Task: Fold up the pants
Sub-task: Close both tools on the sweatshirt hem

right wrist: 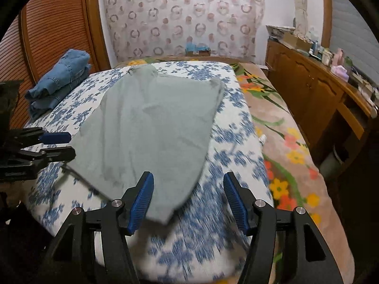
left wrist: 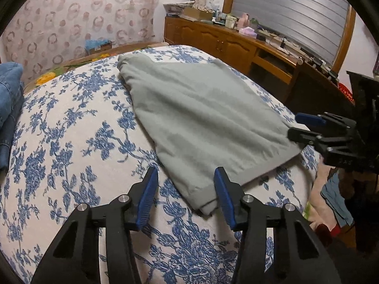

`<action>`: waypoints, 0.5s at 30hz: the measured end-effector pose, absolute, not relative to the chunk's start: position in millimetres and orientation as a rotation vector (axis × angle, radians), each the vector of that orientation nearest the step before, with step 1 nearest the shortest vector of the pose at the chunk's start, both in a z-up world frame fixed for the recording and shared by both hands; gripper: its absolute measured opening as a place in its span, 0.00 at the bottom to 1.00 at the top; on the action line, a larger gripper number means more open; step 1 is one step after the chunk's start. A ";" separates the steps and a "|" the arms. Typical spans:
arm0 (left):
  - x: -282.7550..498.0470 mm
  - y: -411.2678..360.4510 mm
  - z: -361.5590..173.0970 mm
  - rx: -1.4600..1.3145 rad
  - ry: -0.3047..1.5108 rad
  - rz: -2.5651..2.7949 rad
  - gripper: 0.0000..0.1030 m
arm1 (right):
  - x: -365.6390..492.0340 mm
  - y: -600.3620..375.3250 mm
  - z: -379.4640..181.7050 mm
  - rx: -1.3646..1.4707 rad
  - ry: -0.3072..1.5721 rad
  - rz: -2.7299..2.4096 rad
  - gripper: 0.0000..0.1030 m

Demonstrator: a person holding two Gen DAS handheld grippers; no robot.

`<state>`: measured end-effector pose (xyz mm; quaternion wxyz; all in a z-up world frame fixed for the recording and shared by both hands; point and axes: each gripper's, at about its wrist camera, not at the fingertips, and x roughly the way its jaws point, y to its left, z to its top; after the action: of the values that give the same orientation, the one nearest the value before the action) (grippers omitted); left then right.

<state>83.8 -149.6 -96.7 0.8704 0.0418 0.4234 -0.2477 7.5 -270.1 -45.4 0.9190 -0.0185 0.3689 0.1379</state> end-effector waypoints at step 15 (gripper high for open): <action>72.4 -146.7 -99.7 0.059 0.896 -0.553 0.45 | -3.9 -276.2 -47.9 0.035 0.789 0.350 0.44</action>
<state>72.4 -146.7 -99.7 0.8640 0.0280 0.4277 -0.2641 -3.9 -276.2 -47.9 0.9082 0.0172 0.3824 0.1695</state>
